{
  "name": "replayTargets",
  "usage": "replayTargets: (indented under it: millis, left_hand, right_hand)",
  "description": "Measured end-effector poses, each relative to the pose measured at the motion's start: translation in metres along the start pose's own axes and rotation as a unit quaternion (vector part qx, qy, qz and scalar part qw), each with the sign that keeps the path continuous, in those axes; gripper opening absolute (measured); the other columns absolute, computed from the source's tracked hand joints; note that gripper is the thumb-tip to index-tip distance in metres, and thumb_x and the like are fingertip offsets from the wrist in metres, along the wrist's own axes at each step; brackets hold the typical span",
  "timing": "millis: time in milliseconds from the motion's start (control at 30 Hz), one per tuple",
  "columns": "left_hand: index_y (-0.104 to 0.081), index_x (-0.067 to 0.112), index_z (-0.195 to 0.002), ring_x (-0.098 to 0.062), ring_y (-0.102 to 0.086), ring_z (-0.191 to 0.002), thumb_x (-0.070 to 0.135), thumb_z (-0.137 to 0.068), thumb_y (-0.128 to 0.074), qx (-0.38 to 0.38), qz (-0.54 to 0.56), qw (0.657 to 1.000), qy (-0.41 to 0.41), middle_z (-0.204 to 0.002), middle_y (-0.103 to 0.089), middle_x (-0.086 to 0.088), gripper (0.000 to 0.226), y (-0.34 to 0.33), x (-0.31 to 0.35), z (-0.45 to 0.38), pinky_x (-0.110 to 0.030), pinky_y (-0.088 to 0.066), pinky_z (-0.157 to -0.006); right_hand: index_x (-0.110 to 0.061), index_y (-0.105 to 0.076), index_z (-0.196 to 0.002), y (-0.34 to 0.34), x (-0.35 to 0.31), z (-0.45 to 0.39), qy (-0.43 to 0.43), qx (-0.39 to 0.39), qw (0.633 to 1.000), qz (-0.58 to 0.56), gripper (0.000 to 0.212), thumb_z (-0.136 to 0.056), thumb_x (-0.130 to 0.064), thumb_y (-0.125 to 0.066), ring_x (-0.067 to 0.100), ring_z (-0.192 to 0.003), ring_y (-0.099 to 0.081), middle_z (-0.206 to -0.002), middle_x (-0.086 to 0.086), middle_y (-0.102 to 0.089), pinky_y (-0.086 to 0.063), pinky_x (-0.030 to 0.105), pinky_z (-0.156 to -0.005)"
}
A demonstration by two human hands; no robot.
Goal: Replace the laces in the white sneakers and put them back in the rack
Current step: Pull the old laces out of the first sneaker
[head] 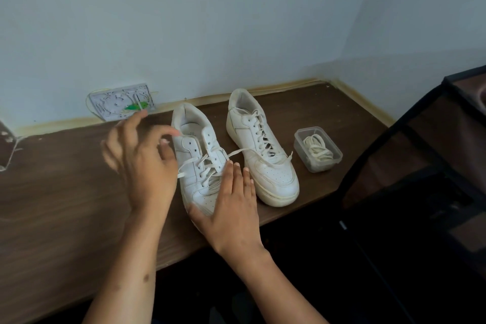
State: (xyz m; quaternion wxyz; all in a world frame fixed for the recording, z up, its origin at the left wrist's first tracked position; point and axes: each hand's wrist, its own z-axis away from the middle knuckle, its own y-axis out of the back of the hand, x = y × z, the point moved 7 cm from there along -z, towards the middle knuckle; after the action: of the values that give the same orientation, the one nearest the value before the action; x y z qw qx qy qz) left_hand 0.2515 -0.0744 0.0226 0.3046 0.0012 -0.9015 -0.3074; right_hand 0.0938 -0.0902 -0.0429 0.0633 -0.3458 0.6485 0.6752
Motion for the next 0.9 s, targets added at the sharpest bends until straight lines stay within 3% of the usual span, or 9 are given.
replayTargets:
  millis: [133, 267, 400, 667, 800, 900]
  left_hand:
    - [-0.077, 0.028, -0.092, -0.035, -0.026, -0.136, 0.023, -0.081, -0.076, -0.107, 0.004, 0.991, -0.078, -0.144, -0.049, -0.002, 0.012, -0.025, 0.015, 0.003, -0.063, -0.008, -0.114]
    - [-0.078, 0.026, -0.097, -0.040, -0.022, -0.141, 0.026, -0.085, -0.073, -0.146, -0.048, 0.983, -0.101, -0.150, -0.044, -0.003, 0.012, -0.038, 0.019, 0.009, -0.060, 0.004, -0.115]
    - [-0.079, 0.024, -0.091, -0.040, -0.017, -0.144, 0.022, -0.087, -0.072, -0.176, -0.029, 0.979, -0.094, -0.152, -0.041, -0.002, 0.008, -0.047, 0.016, 0.010, -0.058, 0.008, -0.115]
    - [-0.079, 0.024, -0.075, -0.035, -0.032, -0.132, 0.015, -0.073, -0.083, -0.126, 0.016, 0.982, -0.143, -0.138, -0.057, -0.001, 0.011, -0.042, 0.021, 0.008, -0.065, -0.005, -0.114]
    - [-0.079, 0.027, -0.079, -0.030, -0.031, -0.128, 0.026, -0.077, -0.073, -0.106, 0.051, 0.985, -0.127, -0.138, -0.056, 0.003, 0.006, -0.037, 0.017, 0.007, -0.064, -0.015, -0.112]
    - [-0.077, 0.029, -0.083, -0.020, -0.028, -0.130, 0.033, -0.081, -0.073, -0.126, 0.142, 0.981, -0.044, -0.141, -0.051, 0.012, 0.006, -0.024, 0.005, 0.002, -0.039, -0.021, -0.115]
  right_hand:
    - [-0.007, 0.009, -0.155, -0.001, 0.000, -0.001, 0.000, 0.009, 1.000, 0.002, 0.104, -0.089, -0.066, -0.047, 0.024, -0.150, 0.012, -0.164, 0.013, 0.002, 0.011, 0.033, -0.118]
    - [-0.008, 0.008, -0.155, -0.002, 0.001, -0.002, -0.001, 0.013, 1.000, -0.007, 0.105, -0.088, -0.068, -0.047, 0.024, -0.151, 0.011, -0.164, 0.012, 0.001, 0.011, 0.032, -0.118]
    - [-0.008, 0.009, -0.154, -0.002, 0.001, -0.002, -0.001, 0.008, 1.000, 0.000, 0.105, -0.088, -0.068, -0.046, 0.024, -0.151, 0.012, -0.164, 0.013, 0.001, 0.009, 0.034, -0.120]
    - [-0.008, 0.009, -0.154, -0.003, 0.000, 0.001, -0.003, 0.009, 1.000, 0.003, 0.103, -0.089, -0.067, -0.045, 0.025, -0.150, 0.015, -0.164, 0.013, 0.003, 0.015, 0.035, -0.117]
    - [-0.008, 0.007, -0.154, -0.003, 0.001, 0.000, -0.006, 0.005, 1.000, 0.003, 0.102, -0.089, -0.066, -0.046, 0.025, -0.150, 0.016, -0.164, 0.012, 0.004, 0.015, 0.036, -0.118]
    - [-0.006, 0.006, -0.154, -0.002, 0.002, 0.000, -0.010, 0.001, 1.000, -0.004, 0.101, -0.089, -0.062, -0.049, 0.026, -0.150, 0.015, -0.163, 0.013, 0.004, 0.016, 0.036, -0.118]
